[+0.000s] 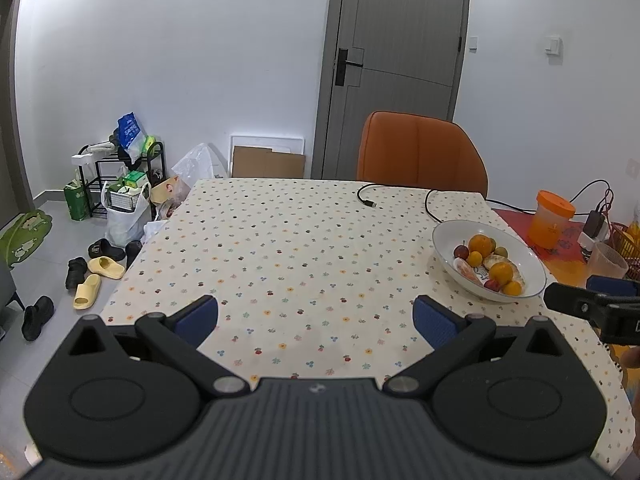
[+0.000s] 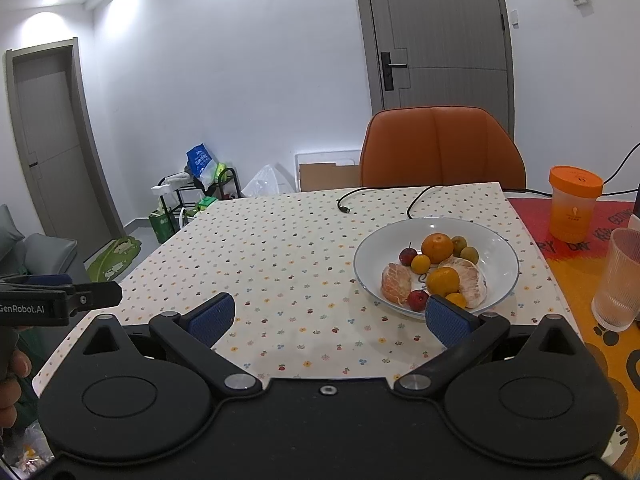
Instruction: Organize fruits
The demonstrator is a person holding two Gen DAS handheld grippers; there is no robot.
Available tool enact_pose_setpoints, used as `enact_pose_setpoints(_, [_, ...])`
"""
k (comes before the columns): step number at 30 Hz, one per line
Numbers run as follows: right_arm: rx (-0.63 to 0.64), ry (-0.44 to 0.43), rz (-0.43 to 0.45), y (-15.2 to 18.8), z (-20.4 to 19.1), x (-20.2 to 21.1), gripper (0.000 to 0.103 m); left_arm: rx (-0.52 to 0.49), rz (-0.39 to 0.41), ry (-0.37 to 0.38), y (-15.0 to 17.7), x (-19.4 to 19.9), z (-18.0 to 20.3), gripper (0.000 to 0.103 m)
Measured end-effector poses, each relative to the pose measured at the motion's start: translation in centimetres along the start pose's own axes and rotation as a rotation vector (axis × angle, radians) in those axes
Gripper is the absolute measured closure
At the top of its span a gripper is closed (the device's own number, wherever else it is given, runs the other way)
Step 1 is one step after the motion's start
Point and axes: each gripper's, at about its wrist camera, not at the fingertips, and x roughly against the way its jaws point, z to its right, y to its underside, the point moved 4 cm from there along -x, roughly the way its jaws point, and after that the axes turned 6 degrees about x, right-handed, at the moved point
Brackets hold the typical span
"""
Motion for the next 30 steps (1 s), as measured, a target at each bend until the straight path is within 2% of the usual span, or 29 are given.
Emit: enact_pose_setpoints(30, [-0.016,0.001,-0.013,0.58,0.88,-0.42,0.0,-0.001,-0.033,-0.005,0.35,-0.95,0.27,0.0])
